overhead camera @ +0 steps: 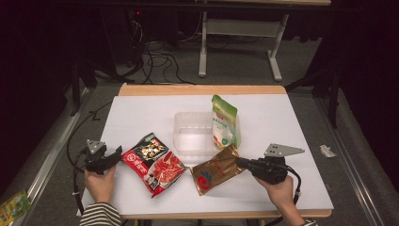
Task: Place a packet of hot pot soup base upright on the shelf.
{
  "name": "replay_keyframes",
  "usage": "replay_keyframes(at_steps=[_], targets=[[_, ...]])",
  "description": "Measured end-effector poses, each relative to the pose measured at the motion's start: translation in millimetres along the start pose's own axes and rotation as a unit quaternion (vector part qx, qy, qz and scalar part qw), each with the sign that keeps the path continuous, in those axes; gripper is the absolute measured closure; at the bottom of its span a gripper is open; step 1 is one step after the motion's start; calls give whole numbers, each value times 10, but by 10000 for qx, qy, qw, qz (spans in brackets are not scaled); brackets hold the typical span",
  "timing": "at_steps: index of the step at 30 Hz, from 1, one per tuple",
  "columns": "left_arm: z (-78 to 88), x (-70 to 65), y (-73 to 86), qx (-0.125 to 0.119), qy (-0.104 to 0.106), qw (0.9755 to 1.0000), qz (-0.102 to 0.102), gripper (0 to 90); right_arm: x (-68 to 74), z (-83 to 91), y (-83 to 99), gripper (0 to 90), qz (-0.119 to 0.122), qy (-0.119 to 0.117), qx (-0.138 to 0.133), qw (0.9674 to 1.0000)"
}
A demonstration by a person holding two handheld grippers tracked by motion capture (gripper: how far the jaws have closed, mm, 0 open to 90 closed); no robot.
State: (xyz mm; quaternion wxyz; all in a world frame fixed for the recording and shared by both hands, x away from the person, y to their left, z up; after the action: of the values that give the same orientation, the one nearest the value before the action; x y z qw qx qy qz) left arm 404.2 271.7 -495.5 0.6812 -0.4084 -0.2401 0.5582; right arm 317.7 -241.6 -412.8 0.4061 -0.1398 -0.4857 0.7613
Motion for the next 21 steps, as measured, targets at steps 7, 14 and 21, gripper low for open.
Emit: replay_keyframes(at_steps=[7, 14, 21], targets=[[0, 0, -1, 5, -2, 10000, 8, 381, -16, 74, -69, 900, -3, -45, -97, 9999], [-1, 1, 0, 2, 2, 10000, 2, 381, -24, 123, -135, 900, -18, -91, -158, 9998], [0, 1, 0, 0, 3, 10000, 3, 380, -11, 176, -185, 900, 31, -109, -269, 9996]])
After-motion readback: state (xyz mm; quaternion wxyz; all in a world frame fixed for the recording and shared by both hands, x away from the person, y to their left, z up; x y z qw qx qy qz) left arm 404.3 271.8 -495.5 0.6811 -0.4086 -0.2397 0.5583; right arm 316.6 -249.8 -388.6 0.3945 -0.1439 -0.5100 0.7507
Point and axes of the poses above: each handheld gripper's, and its own axes: z roughly backward along the jaws, y roughly out of its underside, x roughly to its left, the point moved 2 cm from there along -z, roughly forward along the jaws, and after that the axes turned 9 degrees about y, right-handed, at the moved point
